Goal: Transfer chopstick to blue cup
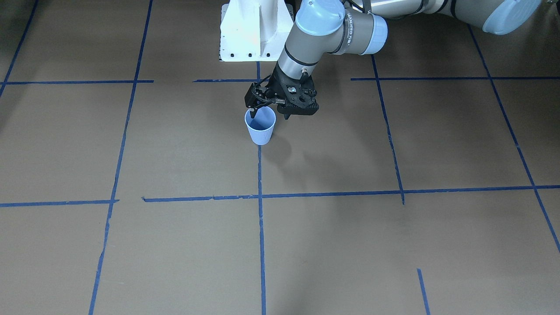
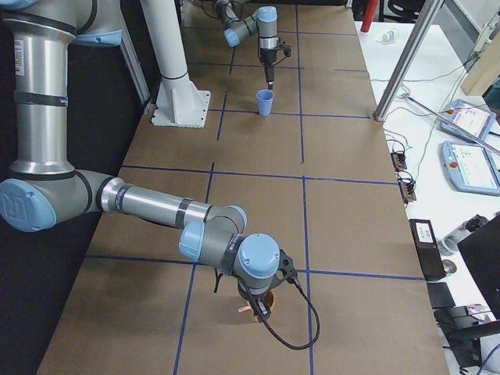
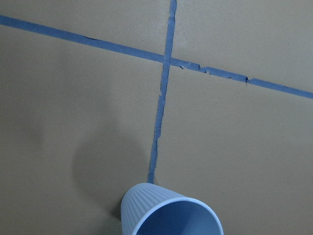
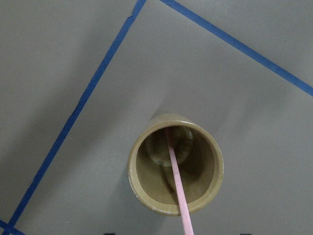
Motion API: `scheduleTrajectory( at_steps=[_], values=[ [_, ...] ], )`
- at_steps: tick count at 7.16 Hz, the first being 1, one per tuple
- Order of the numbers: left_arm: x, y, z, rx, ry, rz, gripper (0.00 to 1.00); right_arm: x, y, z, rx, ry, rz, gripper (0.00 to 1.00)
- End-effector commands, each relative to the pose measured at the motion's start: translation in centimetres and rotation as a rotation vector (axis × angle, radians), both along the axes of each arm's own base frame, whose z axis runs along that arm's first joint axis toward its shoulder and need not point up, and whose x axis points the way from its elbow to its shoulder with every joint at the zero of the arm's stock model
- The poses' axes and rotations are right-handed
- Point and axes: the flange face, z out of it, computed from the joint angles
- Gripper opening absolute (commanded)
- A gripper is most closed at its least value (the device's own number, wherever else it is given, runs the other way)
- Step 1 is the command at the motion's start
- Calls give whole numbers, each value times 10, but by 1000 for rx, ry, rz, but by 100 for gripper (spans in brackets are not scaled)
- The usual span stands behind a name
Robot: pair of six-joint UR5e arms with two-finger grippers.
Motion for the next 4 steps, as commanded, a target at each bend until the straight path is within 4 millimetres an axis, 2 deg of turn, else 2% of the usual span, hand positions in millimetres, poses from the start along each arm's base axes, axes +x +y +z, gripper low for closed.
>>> scheduleTrajectory(
  at_steps=[1,2,4],
  values=[
    [-1,1,-1,2,3,0,99,0,3,12,-13,4,-5,70],
    [-3,2,-4,6,10,0,99,2,2,17,21,25,-6,53],
    [-6,3,-7,10,16,-2,99,3,-2,16,26,38,-4,4]
  ],
)
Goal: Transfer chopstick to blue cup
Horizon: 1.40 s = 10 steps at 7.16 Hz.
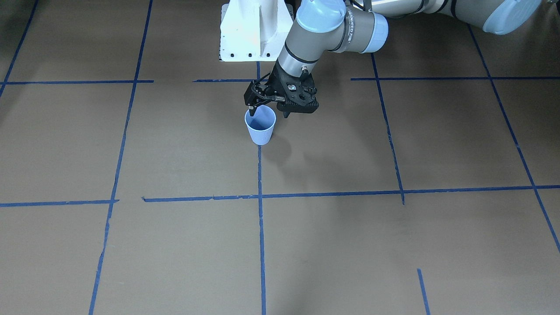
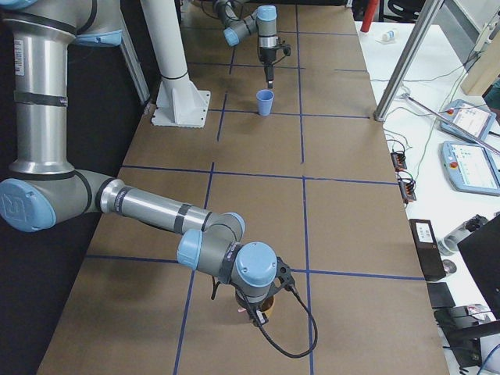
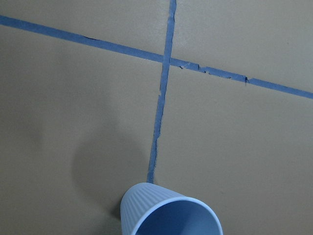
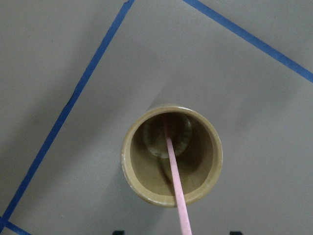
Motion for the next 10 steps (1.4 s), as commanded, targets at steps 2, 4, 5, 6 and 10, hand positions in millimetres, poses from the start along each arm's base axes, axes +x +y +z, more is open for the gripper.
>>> scheduleTrajectory(
  at_steps=[2,4,5,6,10],
  values=[
    [-5,2,-2,5,7,-3,99,1,-5,-7,17,9,4,0],
    [-5,2,-2,5,7,-3,99,8,-9,-24,42,1,21,0],
    [-4,3,-2,5,7,-1,99,15,-9,-39,61,5,38,0],
    [-4,3,-2,5,7,-1,99,23,-8,-69,52,3,55,0],
    [-5,2,-1,6,5,-2,99,45,4,-211,53,11,108,0]
  ],
)
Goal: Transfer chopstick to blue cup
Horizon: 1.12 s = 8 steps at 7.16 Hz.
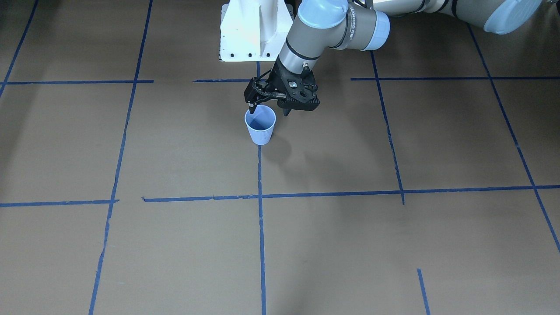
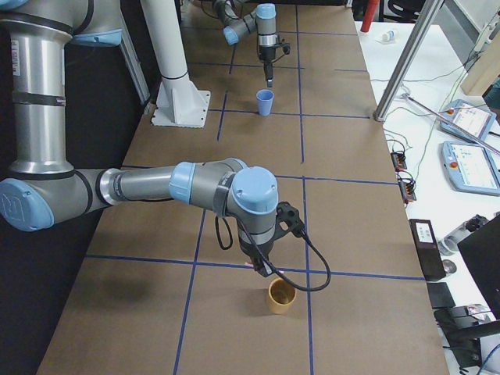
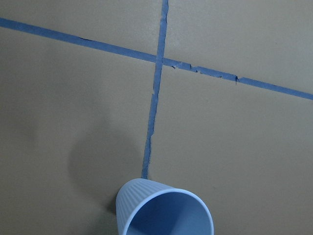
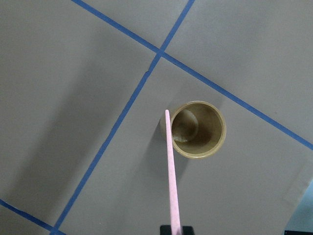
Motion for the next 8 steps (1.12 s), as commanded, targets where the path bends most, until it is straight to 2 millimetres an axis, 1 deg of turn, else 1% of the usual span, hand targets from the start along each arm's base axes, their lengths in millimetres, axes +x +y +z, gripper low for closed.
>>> scheduleTrajectory(
  at_steps=[1,2,3,4,5,6,7,8],
  values=[
    [-1,-1,1,1,-1,-1,99,12,-1,-73,15,2,32,0],
    [-1,-1,0,1,0,-1,99,14,-10,-107,1,-6,44,0],
    [-3,-4,0,3,0,-6,99,2,-21,-127,-64,-71,99,0],
    [-3,-4,1,2,-1,-6,99,-39,-35,-141,-137,-189,141,0],
    [-4,-5,0,4,0,-7,99,-82,-43,-166,-221,-278,179,1],
    [-8,-10,2,7,-3,-16,99,-121,-61,-205,-294,-345,200,1],
    [-27,-29,19,-6,-22,-47,99,-166,-76,-247,-369,-409,193,1],
    [-46,-48,40,19,-54,-62,99,-216,-82,-289,-441,-429,170,2]
  ],
)
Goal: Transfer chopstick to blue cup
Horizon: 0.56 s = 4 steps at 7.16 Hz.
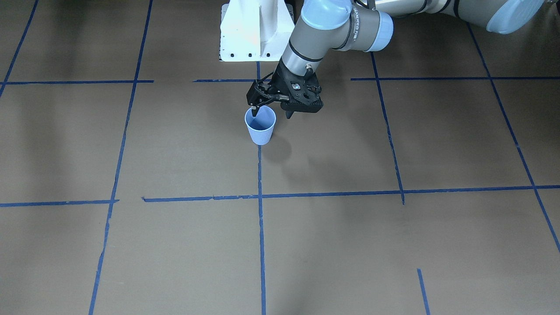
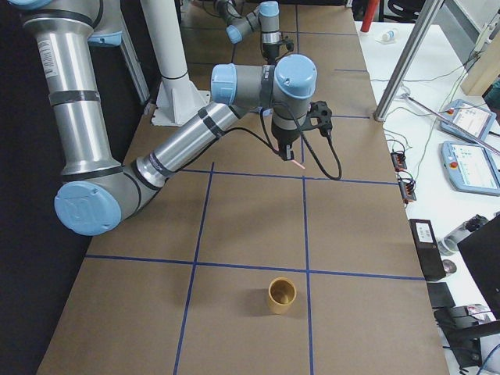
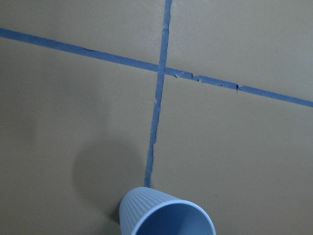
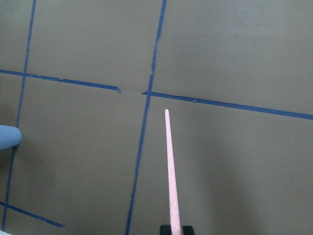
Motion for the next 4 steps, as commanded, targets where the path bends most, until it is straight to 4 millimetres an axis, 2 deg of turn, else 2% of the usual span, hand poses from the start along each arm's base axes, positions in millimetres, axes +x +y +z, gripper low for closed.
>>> scheduleTrajectory(
  at_steps=[1,2,3,4],
  values=[
    [-37,-32,40,57,-64,-9,99,-118,-5,-87,-165,-85,-49,2],
    [-67,-51,67,50,-80,21,99,-169,8,-117,-214,-118,-54,1],
    [-110,-64,93,46,-75,66,99,-231,29,-139,-290,-149,-84,1],
    [-144,-60,117,54,-75,93,99,-278,46,-164,-369,-184,-112,2]
  ],
)
